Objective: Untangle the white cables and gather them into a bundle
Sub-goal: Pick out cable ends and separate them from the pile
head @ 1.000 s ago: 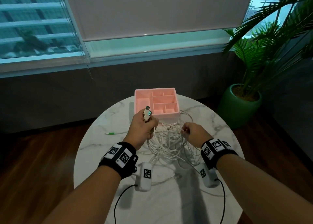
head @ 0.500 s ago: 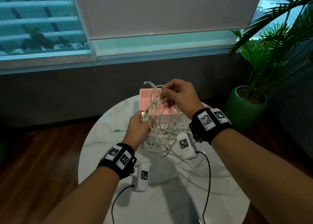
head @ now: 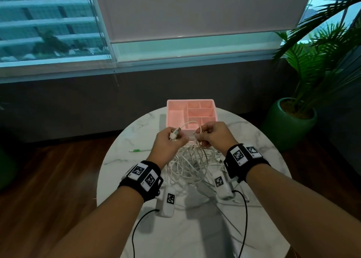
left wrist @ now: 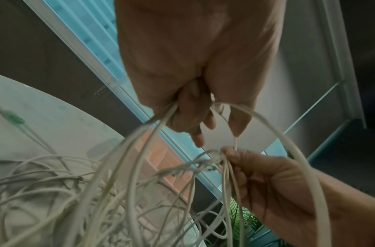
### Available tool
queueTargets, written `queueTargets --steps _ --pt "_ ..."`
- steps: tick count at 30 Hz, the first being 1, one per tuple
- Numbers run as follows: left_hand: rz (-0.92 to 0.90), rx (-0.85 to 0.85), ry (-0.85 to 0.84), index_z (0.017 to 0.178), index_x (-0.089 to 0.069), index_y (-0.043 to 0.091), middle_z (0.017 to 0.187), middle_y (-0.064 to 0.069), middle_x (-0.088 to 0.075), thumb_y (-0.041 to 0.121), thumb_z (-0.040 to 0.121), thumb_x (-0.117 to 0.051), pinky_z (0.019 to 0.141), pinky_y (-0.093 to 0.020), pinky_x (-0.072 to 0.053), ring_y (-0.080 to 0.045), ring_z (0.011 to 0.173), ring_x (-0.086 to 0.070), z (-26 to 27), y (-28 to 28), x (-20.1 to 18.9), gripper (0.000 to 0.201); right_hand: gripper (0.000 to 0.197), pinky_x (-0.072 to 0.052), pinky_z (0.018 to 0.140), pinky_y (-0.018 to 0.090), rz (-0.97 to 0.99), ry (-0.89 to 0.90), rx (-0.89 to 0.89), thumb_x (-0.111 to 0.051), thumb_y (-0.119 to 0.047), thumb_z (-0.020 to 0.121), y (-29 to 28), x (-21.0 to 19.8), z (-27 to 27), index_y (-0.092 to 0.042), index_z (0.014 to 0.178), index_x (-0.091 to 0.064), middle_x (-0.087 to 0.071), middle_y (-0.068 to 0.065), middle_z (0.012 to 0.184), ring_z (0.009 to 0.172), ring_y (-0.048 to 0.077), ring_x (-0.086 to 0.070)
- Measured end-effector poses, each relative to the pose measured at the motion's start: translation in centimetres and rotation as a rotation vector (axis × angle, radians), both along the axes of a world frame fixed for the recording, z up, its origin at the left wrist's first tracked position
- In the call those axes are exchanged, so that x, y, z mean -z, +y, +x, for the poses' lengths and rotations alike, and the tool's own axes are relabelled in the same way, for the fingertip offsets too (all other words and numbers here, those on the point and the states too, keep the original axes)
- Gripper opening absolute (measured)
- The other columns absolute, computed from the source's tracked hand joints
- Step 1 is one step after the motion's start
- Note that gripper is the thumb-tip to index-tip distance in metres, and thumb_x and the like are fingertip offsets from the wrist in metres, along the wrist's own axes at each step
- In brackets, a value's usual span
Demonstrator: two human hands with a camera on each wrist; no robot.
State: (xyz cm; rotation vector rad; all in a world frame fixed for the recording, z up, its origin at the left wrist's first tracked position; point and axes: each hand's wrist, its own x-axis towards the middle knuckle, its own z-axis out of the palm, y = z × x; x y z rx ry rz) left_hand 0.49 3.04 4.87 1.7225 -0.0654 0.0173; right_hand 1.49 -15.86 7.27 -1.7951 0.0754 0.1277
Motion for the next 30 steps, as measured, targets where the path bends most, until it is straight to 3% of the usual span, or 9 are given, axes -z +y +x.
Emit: queueTargets --steps 3,6,12,15,17,20,23,26,30 --pt "0.046 0.077 0.038 0.085 -0.069 0.013 0.076 0.001 -0.071 0.008 0.081 -0.083 0.069 -0.029 -0.054 -0.008 0.067 -0.064 0.2 -1.1 0.5 0.015 0.009 -0.049 0.047 0.024 0.013 -0.052 -0.011 -0.071 0.007 0.084 -0.2 -0.7 -0.1 -0.001 0.088 -0.070 -0.062 0.003 0.055 0.047 0.016 -0.055" --pt "0.037 0.146 0.056 0.084 -0.071 0.019 0.071 0.009 -0.072 0.010 0.080 -0.085 0.062 -0.020 -0.049 -0.002 0.063 -0.064 -0.2 -1.9 0.9 0.017 0.011 -0.047 0.046 0.023 -0.034 -0.093 -0.050 -0.068 0.004 0.088 -0.7 -1.4 -0.2 -0.006 0.086 -0.070 -0.062 0.002 0.057 0.049 0.016 -0.057" --pt "0.114 0.186 0.056 0.089 -0.069 0.004 0.076 -0.010 -0.072 0.017 0.082 -0.084 0.065 -0.027 -0.048 -0.013 0.066 -0.061 0.0 -2.0 1.2 0.020 0.006 -0.059 0.060 0.037 0.015 -0.181 0.044 -0.058 -0.010 0.099 -1.9 -4.0 0.7 -0.013 0.094 -0.061 -0.062 0.011 0.073 0.062 0.027 -0.066" --pt "0.107 0.182 0.044 0.088 -0.068 0.001 0.078 -0.013 -0.072 0.010 0.084 -0.081 0.070 -0.031 -0.052 -0.016 0.072 -0.064 0.2 -2.0 0.9 0.016 0.009 -0.055 0.054 0.033 0.013 -0.268 0.088 -0.055 -0.013 0.101 -2.2 -6.0 1.7 -0.016 0.095 -0.062 -0.066 0.010 0.079 0.056 0.019 -0.062" --pt "0.134 0.189 0.030 0.085 -0.067 0.004 0.074 -0.005 -0.071 0.005 0.084 -0.079 0.070 -0.027 -0.053 -0.011 0.070 -0.065 0.3 -1.9 0.7 0.012 0.011 -0.052 0.054 0.031 0.023 -0.354 0.139 -0.055 -0.011 0.100 -2.2 -7.1 2.3 -0.015 0.097 -0.065 -0.070 0.014 0.089 0.060 0.021 -0.058" --pt "0.167 0.167 0.037 0.080 -0.065 0.008 0.065 0.011 -0.065 0.005 0.083 -0.080 0.063 -0.021 -0.050 -0.003 0.060 -0.059 0.4 -1.3 1.1 0.016 0.013 -0.047 0.050 0.024 0.062 -0.419 0.230 -0.056 -0.009 0.099 -2.5 -7.9 2.5 -0.013 0.099 -0.068 -0.064 0.003 0.078 0.057 0.013 -0.053" --pt "0.208 0.145 0.057 0.078 -0.065 0.011 0.065 0.005 -0.065 0.008 0.083 -0.081 0.058 -0.023 -0.048 -0.007 0.057 -0.056 0.4 -0.5 1.5 0.018 0.011 -0.047 0.049 0.020 -0.005 -0.397 0.276 -0.056 -0.010 0.100 -3.3 -6.6 2.5 -0.012 0.100 -0.067 -0.064 -0.001 0.080 0.054 0.002 -0.055" --pt "0.174 0.114 0.088 0.075 -0.065 0.011 0.058 0.006 -0.065 0.008 0.086 -0.079 0.046 -0.017 -0.041 -0.002 0.044 -0.051 -0.1 0.0 1.3 0.018 0.011 -0.052 0.057 0.026 -0.075 -0.238 0.319 -0.063 -0.020 0.097 -4.6 -3.6 2.4 -0.016 0.107 -0.063 -0.067 0.005 0.098 0.069 0.010 -0.061" --pt "0.133 0.073 0.108 0.076 -0.066 0.009 0.053 0.006 -0.066 0.008 0.089 -0.076 0.040 -0.015 -0.035 -0.001 0.035 -0.045 -0.5 0.1 0.9 0.016 0.063 -0.051 0.091 0.037 -0.282 -0.024 0.245 -0.076 -0.034 0.086 -5.1 -0.2 1.0 -0.019 0.139 -0.044 -0.049 0.000 0.125 0.109 0.017 -0.055"
